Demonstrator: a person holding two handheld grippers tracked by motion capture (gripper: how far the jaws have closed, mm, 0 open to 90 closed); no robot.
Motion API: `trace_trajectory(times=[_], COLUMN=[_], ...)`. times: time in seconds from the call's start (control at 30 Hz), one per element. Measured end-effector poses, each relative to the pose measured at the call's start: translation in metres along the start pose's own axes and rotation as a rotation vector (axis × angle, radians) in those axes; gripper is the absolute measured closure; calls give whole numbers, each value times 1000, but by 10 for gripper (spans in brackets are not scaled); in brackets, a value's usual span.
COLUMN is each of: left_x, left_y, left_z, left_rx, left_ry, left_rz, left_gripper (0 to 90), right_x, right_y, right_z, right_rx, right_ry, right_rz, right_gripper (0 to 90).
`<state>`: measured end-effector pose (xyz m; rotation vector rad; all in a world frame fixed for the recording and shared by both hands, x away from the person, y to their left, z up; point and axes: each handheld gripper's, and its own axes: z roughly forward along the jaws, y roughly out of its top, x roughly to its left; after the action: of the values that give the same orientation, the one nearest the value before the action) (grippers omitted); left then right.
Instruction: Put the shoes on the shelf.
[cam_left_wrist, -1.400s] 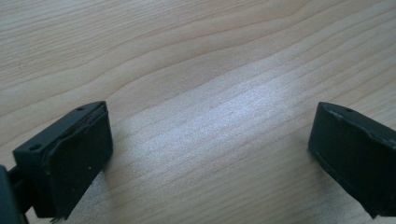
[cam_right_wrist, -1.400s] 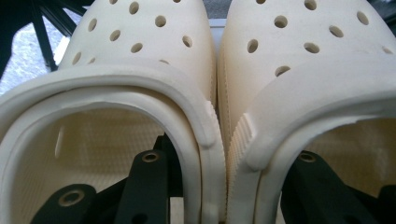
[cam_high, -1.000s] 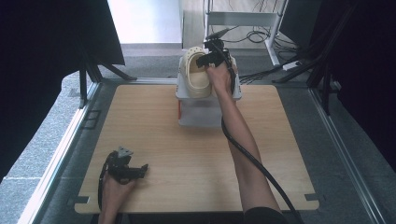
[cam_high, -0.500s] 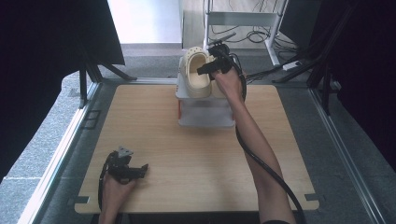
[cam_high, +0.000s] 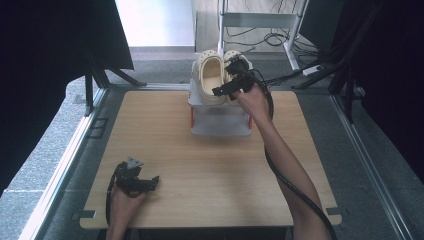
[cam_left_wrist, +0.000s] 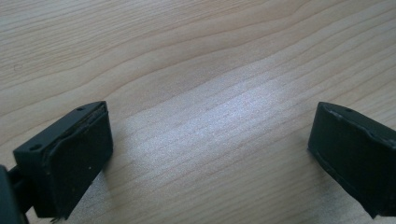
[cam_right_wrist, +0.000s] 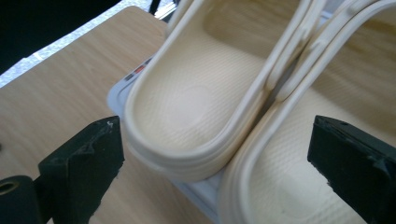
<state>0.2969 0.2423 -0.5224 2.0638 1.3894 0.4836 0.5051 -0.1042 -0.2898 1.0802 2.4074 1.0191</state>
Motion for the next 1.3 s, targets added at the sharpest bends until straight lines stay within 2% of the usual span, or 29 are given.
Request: trace_trajectory(times=[0.17, 0.33, 0.43, 0.5, 0.53, 0.6, 0.7, 0.83, 1.3], left_x=[0, 0, 0, 0, 0, 0, 0, 0, 0], left_y=[0, 0, 0, 0, 0, 0, 0, 0, 0], left_z=[0, 0, 0, 0, 0, 0, 0, 0, 0], left_rx=[0, -2, 0, 0, 0, 0, 0, 0, -2], left_ry=[0, 1, 2, 2, 2, 2, 2, 2, 2], left_rz=[0, 0, 2, 2, 2, 2, 2, 2, 1], left_gripper=[0, 0, 0, 0, 0, 0, 0, 0, 0], right_x=[7, 13, 16, 16, 16, 18, 21, 20, 6], right_y=[-13, -27, -35, -41, -44, -51, -62, -75, -115], right_z=[-5, -13, -19, -24, -26, -28, -31, -35, -54], right_rx=[24, 17, -17, -35, -39, -23, -14, -5, 1], right_ry=[27, 62, 33, 43, 63, 89, 94, 105, 115], right_rz=[-38, -56, -87, -76, -64, -70, -88, -83, -61], right_gripper=[29, 30, 30, 48, 47, 45, 43, 40, 39])
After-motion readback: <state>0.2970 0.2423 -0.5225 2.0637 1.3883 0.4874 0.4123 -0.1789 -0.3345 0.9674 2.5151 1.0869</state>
